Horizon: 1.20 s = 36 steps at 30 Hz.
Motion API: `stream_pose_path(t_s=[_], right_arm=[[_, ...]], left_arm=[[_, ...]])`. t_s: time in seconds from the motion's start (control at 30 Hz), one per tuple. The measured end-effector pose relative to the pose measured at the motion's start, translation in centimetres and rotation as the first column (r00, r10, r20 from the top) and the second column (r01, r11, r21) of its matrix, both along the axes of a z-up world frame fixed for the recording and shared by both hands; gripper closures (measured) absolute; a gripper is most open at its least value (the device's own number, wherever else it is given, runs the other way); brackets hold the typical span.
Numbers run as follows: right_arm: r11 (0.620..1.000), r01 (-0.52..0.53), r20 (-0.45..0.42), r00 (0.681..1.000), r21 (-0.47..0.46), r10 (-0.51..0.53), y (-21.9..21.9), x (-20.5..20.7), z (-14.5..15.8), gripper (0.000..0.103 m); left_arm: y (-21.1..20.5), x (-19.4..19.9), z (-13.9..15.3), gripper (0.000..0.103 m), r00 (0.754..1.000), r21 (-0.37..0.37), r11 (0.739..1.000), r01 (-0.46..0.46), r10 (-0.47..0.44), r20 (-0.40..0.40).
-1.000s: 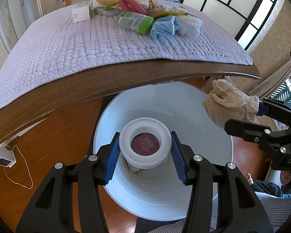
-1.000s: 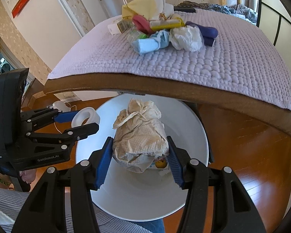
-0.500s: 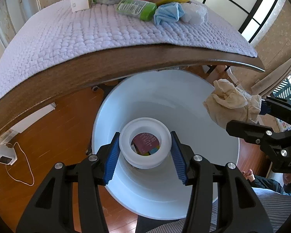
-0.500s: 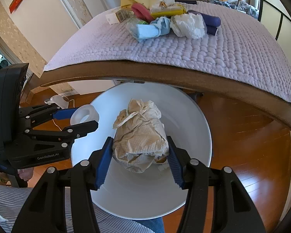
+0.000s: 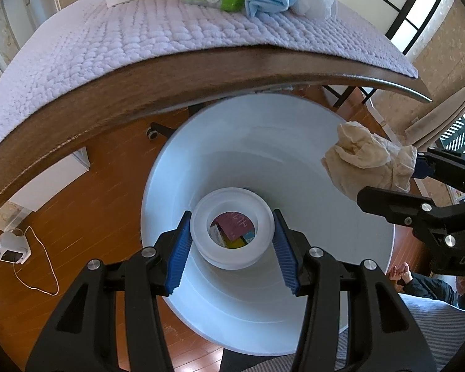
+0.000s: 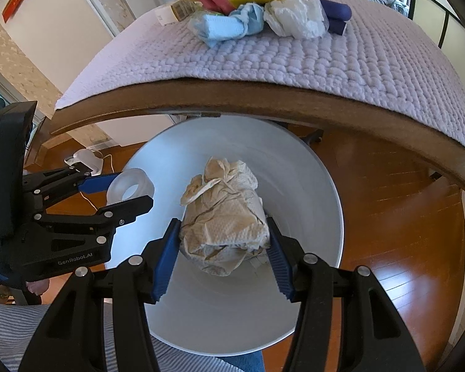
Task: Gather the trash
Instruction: 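Carry the tape roll and crumpled paper in both grippers over the white bin, then open both grippers to drop the tape roll and paper into the bin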
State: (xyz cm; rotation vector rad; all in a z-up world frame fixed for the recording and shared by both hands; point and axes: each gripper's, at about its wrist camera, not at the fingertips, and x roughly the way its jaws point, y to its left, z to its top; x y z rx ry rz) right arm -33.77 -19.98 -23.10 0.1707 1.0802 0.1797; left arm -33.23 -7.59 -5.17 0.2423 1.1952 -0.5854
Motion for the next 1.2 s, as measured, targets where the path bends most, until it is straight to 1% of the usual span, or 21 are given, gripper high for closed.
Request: stream_pose_path(t_s=[0.47,0.77,0.83,0.87,0.9,0.97,1.0,1.2], right_arm=[[1.0,0.006,-0.027,1.0,-0.002,-0.006,0.0,0.2,-1.1,0.05],[1.0,0.01,-0.029,1.0,0.0,-0.01,-0.1,0.0,-1.2,0.05],[1.0,0.011,-0.029,1.0,-0.001,-0.011,-0.1,0.1,-1.2,0.049],[1.0,0.013,-0.027,1.0,-0.005,-0.014,-0.2,0.0,-1.2,0.049],[1.0,0.016,-0.023,1.0,-0.007,-0.016,-0.3,0.0,-1.1,0.047],[0.999,0.037,-0.007,0.999,-0.03,-0.037,-0.5,-0.2,-0.7,0.022],[0.998,0.045,0.006,0.999,-0.032,-0.045,-0.6,-0.3,-0.5,0.02],[0.997,0.065,0.04,0.997,-0.028,-0.064,-1.4,-0.7,0.7,0.02]], left_arm=[[-0.7,0.4,-1.7,0.051,1.0,0.024,1.0,0.008,-0.008,-0.018],[-1.2,0.8,-1.6,0.051,1.0,0.022,1.0,0.016,-0.016,-0.019],[-1.4,1.0,-1.6,0.049,0.999,0.017,1.0,0.019,-0.018,-0.03],[-1.9,1.1,-1.7,0.039,0.999,0.013,1.0,0.018,-0.017,-0.037],[-1.9,1.2,-1.7,0.031,0.999,0.005,1.0,0.013,-0.013,-0.04],[-1.6,1.4,-1.6,0.03,0.999,-0.011,1.0,0.005,-0.005,-0.039],[-1.6,1.5,-1.6,0.03,0.999,-0.013,1.0,0.001,-0.001,-0.041],[-1.0,2.2,-1.0,0.03,0.998,-0.042,0.999,-0.03,0.028,-0.049]])
